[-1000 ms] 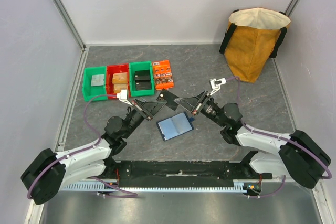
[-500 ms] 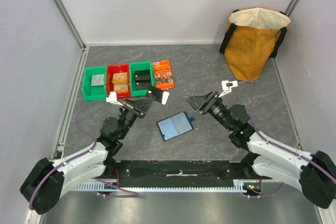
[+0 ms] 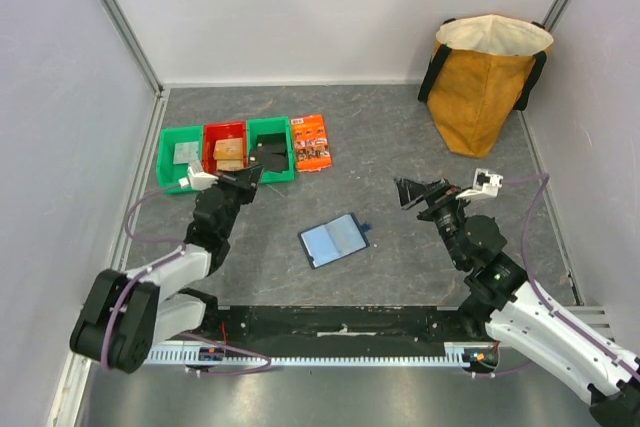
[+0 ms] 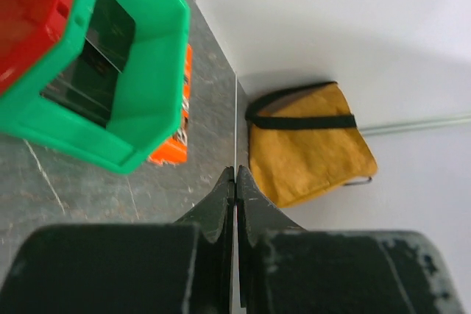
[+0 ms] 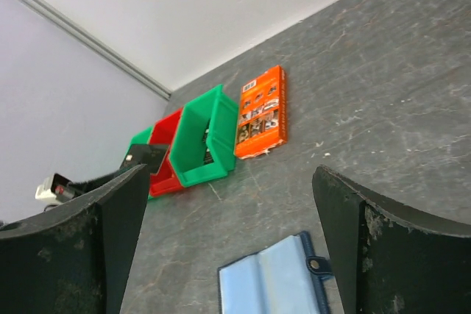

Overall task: Take the credit cards out of the card holder
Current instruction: Place the credit card in the storage box.

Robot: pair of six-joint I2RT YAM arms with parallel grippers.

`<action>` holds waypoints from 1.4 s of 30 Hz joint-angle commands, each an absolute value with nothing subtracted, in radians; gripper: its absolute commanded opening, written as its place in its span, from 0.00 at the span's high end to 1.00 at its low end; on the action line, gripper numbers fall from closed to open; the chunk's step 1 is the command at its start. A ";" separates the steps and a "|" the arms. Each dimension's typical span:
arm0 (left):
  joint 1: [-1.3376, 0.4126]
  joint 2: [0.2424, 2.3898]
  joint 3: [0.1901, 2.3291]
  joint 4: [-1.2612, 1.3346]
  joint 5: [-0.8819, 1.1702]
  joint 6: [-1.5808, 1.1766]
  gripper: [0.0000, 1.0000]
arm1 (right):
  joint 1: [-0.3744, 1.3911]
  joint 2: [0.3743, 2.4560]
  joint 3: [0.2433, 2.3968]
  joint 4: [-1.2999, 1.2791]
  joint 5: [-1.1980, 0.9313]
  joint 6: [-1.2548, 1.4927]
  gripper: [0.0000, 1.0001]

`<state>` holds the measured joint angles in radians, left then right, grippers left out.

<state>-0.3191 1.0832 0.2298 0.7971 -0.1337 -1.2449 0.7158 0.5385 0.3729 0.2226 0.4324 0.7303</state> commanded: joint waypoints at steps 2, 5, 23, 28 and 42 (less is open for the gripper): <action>-0.264 1.311 0.394 0.885 -0.167 -1.250 0.98 | 0.715 0.494 0.364 0.161 0.466 0.647 0.02; -0.250 1.455 0.489 0.885 -0.176 -1.285 0.98 | 0.715 0.483 0.359 0.149 0.451 0.634 0.02; -0.227 1.824 0.773 0.759 -0.296 -1.417 0.91 | 0.715 0.476 0.379 0.115 0.419 0.534 0.02; -0.225 1.790 0.726 0.764 -0.333 -1.440 0.98 | 0.715 0.482 0.380 0.115 0.413 0.537 0.02; -0.247 1.885 0.850 0.736 -0.276 -1.427 0.85 | 0.715 0.483 0.397 0.092 0.391 0.531 0.02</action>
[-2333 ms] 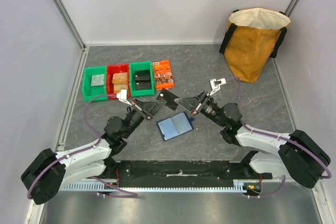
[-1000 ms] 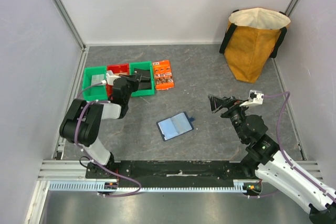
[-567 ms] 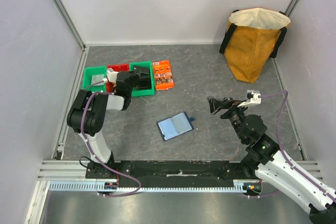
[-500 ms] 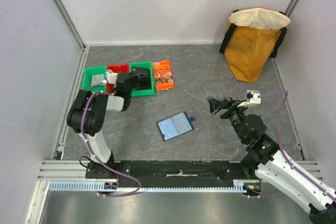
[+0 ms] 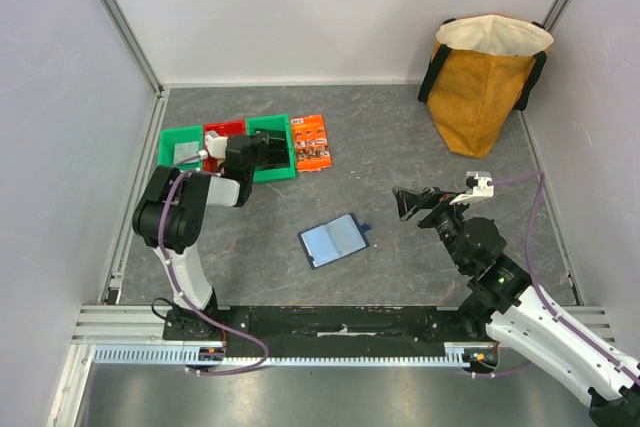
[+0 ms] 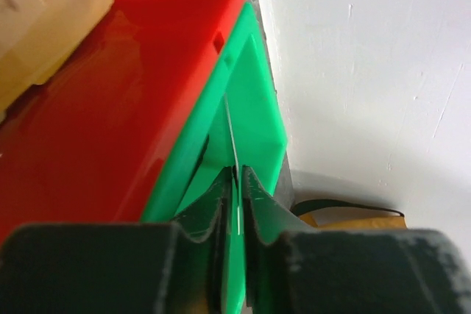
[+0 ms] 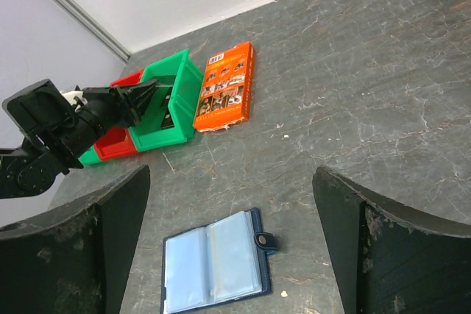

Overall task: Take the credit cards out of the card holder
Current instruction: Place the credit card in the storage box.

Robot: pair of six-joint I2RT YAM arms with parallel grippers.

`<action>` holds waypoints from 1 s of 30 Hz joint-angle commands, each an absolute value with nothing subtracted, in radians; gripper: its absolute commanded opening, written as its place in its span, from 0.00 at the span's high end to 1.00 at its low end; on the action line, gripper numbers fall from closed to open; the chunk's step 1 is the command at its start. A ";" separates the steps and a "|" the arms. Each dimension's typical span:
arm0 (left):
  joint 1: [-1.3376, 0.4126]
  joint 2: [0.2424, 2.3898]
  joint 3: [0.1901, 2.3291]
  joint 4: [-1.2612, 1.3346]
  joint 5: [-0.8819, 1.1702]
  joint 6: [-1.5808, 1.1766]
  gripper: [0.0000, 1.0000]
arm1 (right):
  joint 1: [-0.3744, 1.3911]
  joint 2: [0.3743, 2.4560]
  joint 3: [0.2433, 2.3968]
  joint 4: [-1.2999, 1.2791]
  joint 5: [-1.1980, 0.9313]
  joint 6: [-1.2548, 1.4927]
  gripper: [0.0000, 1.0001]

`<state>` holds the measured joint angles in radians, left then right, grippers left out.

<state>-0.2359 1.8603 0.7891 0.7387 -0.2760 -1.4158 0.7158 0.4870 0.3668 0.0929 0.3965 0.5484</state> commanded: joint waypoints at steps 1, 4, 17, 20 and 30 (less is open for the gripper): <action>-0.248 1.885 0.853 0.730 -0.276 -1.427 0.80 | 0.715 0.483 0.400 0.091 0.391 0.531 0.02; -0.249 1.868 0.835 0.719 -0.278 -1.430 0.58 | 0.713 0.485 0.410 0.081 0.384 0.529 0.02; -0.250 1.541 0.600 0.686 -0.209 -1.347 0.41 | 0.715 0.537 0.469 0.008 0.304 0.531 0.02; -0.253 1.409 0.560 0.638 -0.146 -1.211 0.40 | 0.715 0.584 0.500 -0.024 0.249 0.514 0.02; -0.449 1.057 0.618 0.050 0.110 -0.688 0.37 | 0.713 0.891 0.618 -0.028 -0.050 0.494 0.02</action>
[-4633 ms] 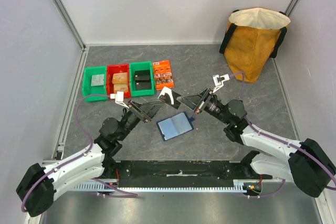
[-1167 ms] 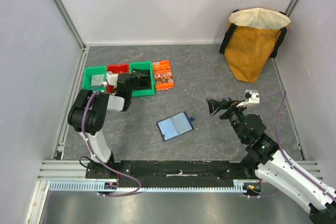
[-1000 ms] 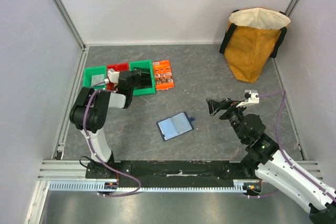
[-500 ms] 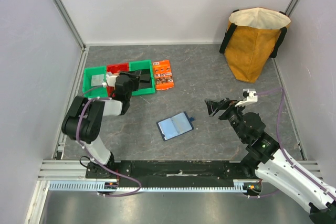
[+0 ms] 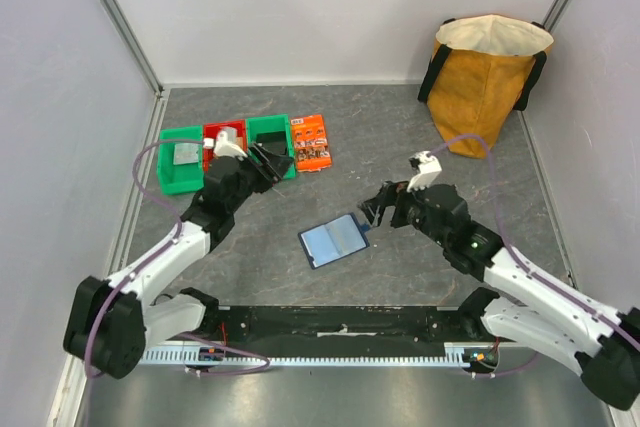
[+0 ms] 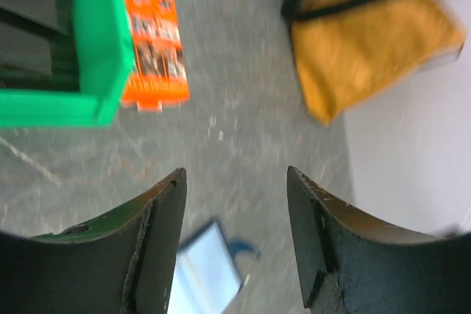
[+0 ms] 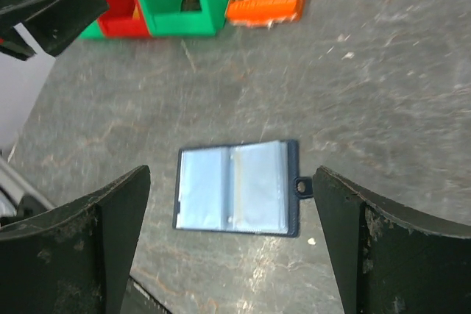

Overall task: Take the credit cards out of the card holder
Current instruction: Place the credit card in the storage box.

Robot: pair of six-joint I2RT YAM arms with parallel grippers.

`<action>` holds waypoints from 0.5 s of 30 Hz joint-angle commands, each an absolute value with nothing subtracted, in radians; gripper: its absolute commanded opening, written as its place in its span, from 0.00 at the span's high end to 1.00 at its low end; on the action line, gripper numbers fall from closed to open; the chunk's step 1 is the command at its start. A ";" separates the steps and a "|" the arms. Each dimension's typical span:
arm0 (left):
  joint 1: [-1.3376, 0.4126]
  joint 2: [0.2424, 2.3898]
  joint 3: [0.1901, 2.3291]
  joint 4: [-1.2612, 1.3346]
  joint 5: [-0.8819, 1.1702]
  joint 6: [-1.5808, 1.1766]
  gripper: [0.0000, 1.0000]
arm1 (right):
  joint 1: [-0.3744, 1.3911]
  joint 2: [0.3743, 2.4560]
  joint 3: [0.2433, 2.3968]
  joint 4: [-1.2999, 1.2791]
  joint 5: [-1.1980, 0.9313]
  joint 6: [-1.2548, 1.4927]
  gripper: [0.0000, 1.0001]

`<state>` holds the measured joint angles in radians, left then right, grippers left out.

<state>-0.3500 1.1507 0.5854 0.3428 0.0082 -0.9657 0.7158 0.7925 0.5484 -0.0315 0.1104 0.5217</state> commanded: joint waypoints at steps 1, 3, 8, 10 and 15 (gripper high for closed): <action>-0.483 1.039 0.612 0.013 0.103 -0.666 0.37 | 0.715 0.923 0.635 -0.026 -0.075 0.494 0.02; -0.552 1.009 0.598 -0.040 0.112 -0.657 0.37 | 0.715 1.008 0.670 -0.041 -0.120 0.492 0.02; -0.702 1.028 0.597 -0.080 0.115 -0.658 0.37 | 0.729 1.196 0.755 -0.087 -0.166 0.474 0.04; -0.736 1.060 0.598 -0.078 0.104 -0.652 0.37 | 0.733 1.256 0.775 -0.089 -0.167 0.469 0.06; -0.759 1.150 0.606 -0.074 0.109 -0.624 0.37 | 0.735 1.373 0.804 -0.104 -0.135 0.439 0.10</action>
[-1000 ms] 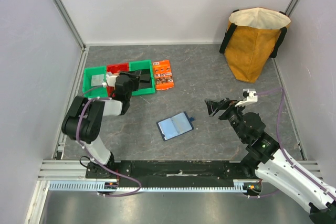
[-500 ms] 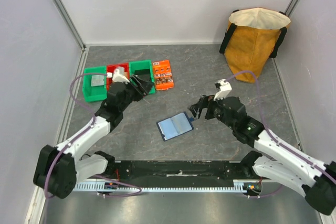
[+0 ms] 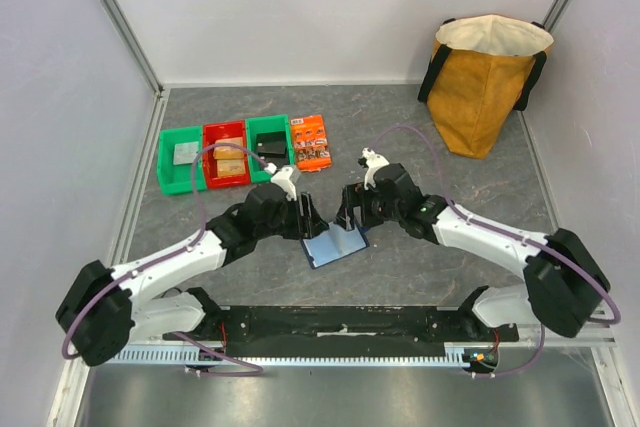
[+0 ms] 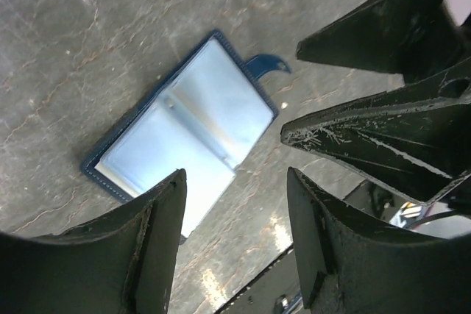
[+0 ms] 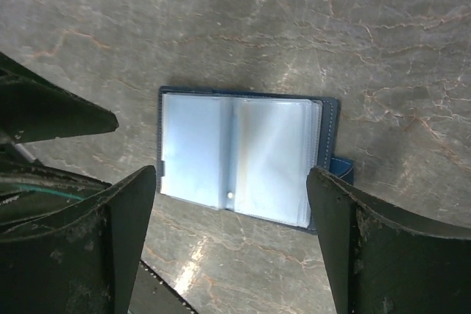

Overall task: Take the credit cards out of the card holder
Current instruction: Place the credit card in the storage box, then remove the credit card from the card holder.

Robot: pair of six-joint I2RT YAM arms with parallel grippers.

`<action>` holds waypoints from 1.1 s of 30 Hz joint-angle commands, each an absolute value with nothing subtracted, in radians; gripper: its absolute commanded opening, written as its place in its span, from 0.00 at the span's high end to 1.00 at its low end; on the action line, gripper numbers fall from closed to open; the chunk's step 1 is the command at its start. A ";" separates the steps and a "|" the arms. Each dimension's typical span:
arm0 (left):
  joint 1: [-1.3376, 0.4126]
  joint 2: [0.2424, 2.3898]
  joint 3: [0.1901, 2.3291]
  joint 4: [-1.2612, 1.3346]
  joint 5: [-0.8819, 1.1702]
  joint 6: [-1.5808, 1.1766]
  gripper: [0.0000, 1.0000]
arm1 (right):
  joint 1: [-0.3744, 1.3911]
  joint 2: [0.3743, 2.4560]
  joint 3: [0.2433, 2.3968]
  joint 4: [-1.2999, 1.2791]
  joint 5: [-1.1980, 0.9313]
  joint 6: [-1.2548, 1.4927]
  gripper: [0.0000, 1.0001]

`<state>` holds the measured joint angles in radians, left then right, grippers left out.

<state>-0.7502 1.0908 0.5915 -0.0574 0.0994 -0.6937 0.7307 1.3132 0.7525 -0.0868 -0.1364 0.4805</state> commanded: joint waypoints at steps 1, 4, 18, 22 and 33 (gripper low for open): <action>-0.762 1.163 0.603 -0.071 0.118 -0.623 0.37 | 0.735 1.388 0.810 -0.107 -0.130 0.434 0.11; -0.764 1.198 0.594 -0.063 0.141 -0.618 0.37 | 0.736 1.436 0.816 -0.104 -0.129 0.428 0.15; -0.767 1.302 0.554 -0.069 0.126 -0.572 0.59 | 0.736 1.566 0.821 -0.072 -0.132 0.413 0.43; -0.769 1.341 0.555 -0.077 0.129 -0.568 0.68 | 0.736 1.574 0.816 -0.074 -0.127 0.405 0.46; -0.769 1.377 0.542 -0.095 0.135 -0.572 0.72 | 0.738 1.591 0.795 -0.063 -0.173 0.402 0.52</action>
